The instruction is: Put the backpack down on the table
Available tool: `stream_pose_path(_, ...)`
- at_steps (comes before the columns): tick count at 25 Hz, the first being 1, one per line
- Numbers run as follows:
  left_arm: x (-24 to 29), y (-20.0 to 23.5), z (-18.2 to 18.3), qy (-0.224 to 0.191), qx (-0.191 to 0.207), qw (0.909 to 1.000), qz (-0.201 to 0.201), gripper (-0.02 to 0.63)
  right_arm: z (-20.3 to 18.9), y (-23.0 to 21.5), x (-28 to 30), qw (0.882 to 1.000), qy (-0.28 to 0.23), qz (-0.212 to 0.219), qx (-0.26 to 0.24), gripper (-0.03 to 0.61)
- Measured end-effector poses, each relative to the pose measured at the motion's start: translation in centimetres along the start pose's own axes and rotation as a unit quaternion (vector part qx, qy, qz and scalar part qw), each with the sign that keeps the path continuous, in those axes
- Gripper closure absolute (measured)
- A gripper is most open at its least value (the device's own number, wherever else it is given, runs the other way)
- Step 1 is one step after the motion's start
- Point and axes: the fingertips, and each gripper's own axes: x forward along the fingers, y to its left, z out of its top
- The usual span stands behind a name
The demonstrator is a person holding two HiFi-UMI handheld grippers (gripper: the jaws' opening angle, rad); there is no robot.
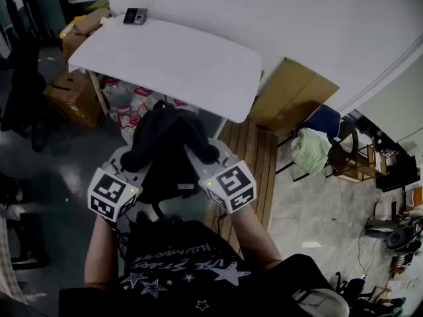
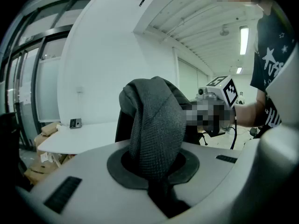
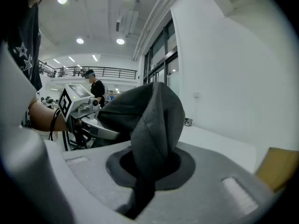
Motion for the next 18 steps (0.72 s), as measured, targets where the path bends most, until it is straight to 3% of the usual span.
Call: stream_pose_path(18, -1.8, -0.9, -0.5, 0.007, -0.009, 0.9999, 0.012, 0.56, 0.0, 1.7, -0.4, 1.0, 0.002, 0.027, 0.003, 0.554)
